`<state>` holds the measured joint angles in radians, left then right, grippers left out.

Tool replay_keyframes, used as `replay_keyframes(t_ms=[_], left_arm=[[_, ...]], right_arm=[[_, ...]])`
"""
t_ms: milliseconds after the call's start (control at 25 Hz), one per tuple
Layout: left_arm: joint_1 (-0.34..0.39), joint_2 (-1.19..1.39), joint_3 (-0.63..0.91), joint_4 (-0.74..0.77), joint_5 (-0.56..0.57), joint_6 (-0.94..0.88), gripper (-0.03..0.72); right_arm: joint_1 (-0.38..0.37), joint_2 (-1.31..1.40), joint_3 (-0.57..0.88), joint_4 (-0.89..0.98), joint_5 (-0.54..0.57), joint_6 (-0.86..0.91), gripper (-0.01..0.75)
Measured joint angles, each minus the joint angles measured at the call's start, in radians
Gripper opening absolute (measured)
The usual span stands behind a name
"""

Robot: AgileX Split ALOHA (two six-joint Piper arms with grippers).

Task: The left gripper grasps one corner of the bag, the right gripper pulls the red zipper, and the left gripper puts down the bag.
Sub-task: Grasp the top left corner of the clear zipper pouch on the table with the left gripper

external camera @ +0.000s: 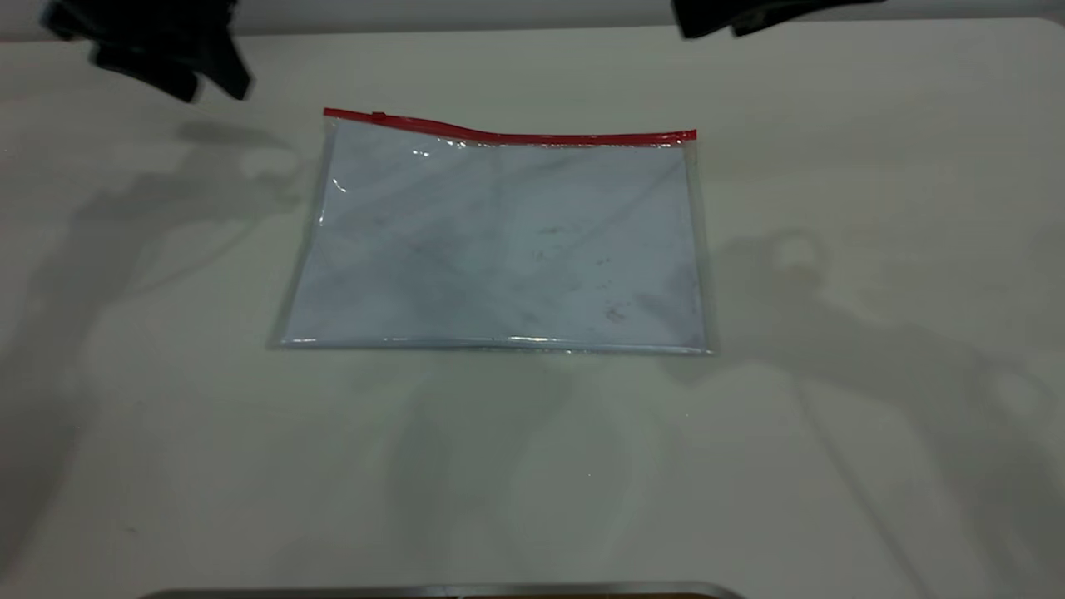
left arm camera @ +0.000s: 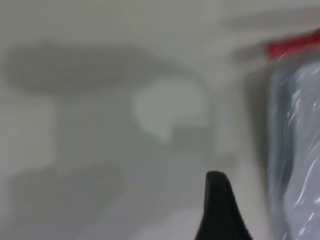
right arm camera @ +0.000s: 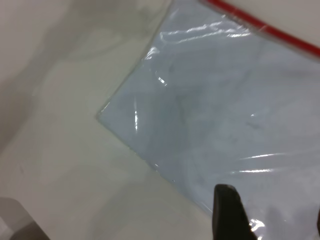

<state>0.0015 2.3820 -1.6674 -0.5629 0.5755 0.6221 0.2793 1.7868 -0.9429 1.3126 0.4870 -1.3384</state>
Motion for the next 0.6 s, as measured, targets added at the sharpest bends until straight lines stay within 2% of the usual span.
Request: replay_keyframes(t_ms=[120,240,600], left_arm=[[0.021,0.11,-0.129,-0.129,0.111,0.138,0.546],[0.042,0.201,-0.222,-0.217,0.194,0.198,0.546],[0.043,0.32,-0.304,-0.338,0.234,0.292,0.546]], right_arm=[[0.0,0.018,-0.009,0.012,-0.003,0.0,0.456],[0.0,0.024,-0.01,0.013,-0.004,0.0,0.456],[0.0,0.024,-0.01,0.016,-0.004,0.0,0.456]])
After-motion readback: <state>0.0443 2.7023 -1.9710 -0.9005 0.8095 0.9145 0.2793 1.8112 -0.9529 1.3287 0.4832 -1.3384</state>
